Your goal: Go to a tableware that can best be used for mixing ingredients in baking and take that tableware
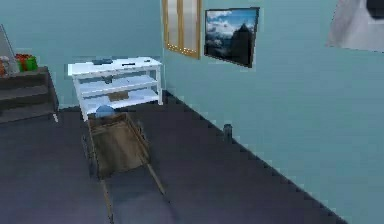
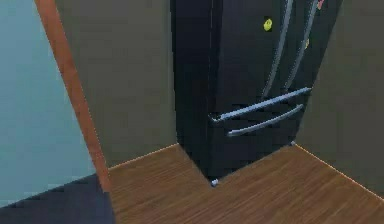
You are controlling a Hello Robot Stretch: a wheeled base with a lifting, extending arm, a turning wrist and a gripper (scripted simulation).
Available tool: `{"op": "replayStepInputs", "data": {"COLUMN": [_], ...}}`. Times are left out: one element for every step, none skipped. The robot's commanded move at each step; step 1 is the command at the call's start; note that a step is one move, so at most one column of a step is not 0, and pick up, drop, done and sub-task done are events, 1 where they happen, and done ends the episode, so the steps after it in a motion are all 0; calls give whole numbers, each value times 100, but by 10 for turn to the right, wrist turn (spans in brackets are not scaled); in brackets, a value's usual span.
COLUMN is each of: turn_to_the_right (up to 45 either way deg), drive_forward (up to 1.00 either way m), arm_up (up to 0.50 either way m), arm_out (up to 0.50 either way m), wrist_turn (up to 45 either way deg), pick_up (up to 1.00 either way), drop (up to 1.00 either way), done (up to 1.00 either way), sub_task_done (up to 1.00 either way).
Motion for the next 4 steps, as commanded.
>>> {"op": "replayStepInputs", "data": {"turn_to_the_right": [-450, -270, 0, -300], "drive_forward": [0, 0, 35, 0], "arm_up": [0, 0, 0, 0], "arm_out": [0, 0, 0, 0], "wrist_turn": [0, 0, 0, 0], "pick_up": [0, 0, 0, 0], "drop": [0, 0, 0, 0], "done": [0, 0, 0, 0], "sub_task_done": [0, 0, 0, 0]}}
